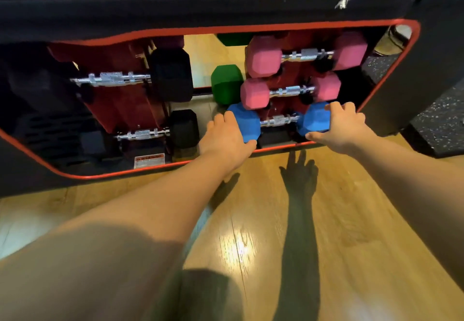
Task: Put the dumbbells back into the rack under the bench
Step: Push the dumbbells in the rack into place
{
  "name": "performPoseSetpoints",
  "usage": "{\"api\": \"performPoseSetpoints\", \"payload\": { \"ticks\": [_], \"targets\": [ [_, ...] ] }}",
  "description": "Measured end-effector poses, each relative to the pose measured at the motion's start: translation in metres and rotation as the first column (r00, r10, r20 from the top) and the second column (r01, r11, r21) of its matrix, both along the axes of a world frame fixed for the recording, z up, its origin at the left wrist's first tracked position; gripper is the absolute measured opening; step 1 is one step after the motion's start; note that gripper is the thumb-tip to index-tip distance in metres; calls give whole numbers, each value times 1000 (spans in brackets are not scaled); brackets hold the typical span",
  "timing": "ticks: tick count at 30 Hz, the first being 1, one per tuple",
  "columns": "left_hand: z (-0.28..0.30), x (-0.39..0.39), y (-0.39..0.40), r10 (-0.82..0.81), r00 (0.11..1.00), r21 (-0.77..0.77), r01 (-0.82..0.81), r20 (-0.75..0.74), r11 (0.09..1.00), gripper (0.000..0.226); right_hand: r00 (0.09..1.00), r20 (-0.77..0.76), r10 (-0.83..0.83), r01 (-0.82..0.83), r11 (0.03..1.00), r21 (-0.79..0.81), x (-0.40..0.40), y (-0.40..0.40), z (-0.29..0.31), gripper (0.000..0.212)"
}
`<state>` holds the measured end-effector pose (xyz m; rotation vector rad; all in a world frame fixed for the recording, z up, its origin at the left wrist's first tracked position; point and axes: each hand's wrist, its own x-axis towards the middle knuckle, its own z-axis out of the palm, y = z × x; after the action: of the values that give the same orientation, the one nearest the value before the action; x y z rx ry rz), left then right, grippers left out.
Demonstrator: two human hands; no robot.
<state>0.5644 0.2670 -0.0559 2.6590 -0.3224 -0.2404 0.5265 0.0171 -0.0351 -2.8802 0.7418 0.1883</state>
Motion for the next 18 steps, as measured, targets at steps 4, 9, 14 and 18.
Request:
{"api": "performPoseSetpoints", "payload": {
  "ticks": [4,9,14,18],
  "targets": [
    [-15,13,-37,62,998,13,-61,-14,998,91,999,20,-39,38,998,56,5,-28,-11,89],
    [-41,29,-77,257,966,40,-257,-5,966,113,985,95,-141,122,976,183,11,-46,-45,100],
    [-69,43,-99,392,918,151,-396,61,906,110,977,186,-106,81,987,138,31,-43,-74,123],
    [-86,46,-111,420,885,201,-457,198,867,107,969,213,-127,96,984,147,52,-35,-97,126]
  ]
}}
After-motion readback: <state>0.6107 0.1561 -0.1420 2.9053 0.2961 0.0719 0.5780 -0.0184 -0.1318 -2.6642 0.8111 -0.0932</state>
